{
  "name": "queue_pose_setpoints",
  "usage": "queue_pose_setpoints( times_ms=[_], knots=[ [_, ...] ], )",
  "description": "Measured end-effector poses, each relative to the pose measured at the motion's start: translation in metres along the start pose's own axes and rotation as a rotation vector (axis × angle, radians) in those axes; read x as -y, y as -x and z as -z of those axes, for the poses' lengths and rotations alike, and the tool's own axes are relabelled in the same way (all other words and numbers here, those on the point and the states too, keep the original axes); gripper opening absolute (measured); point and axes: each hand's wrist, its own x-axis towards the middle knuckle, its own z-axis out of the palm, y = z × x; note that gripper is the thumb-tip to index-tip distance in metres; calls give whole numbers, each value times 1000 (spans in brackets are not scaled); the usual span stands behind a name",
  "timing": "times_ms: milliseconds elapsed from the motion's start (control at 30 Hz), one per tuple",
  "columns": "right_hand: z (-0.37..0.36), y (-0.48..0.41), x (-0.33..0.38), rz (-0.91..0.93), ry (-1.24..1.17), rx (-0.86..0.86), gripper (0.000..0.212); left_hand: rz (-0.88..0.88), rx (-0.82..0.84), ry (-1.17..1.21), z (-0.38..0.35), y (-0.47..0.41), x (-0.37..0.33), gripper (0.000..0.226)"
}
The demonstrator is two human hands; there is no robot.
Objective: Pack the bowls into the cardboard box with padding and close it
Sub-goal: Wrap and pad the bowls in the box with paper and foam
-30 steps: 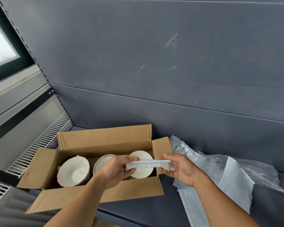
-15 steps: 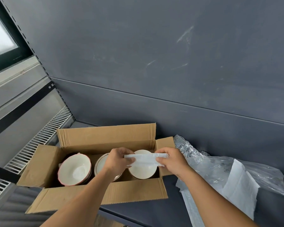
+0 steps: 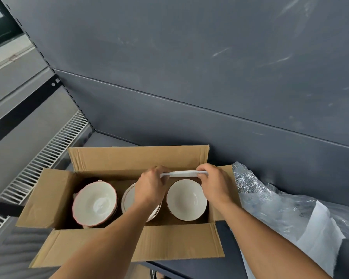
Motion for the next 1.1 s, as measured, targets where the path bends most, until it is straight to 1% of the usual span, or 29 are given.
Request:
queue_pose_setpoints(
  times_ms=[133,367,500,567,667,800,833,900,933,1000,1100],
  knots=[
    [-14,-7,-5,165,262,-154,11,-6,-35,-70,-19,-6,12,22],
    [-43,-18,-7,224,501,-133,13,-79,-55,-281,-37,-21,34,24],
    [-44,-21,-8,326,658,-68,12,-56,-26,-334,-43,-28,35,21],
    [-42,-21,-6,366,725,-30,16,-55,-19,-351,-48,-29,35,19],
    [-38,-23,-4,362,791,52,27,-51,9,-365,-56,-31,37,19],
    [-40,-29,-1,373,835,135,27,-66,15,-384,-62,-36,40,16],
    [-40,-30,0,378,835,157,25,-70,24,-389,-63,-37,40,15],
    [-39,-28,-1,389,846,201,7,-79,46,-422,-65,-39,41,13],
    [-39,-27,-2,377,848,212,8,-79,62,-448,-66,-39,41,10],
    [-38,-26,-5,366,875,191,23,-86,63,-497,-71,-40,43,7],
    [-38,-23,-3,356,908,199,28,-78,55,-529,-77,-41,48,7]
  ],
)
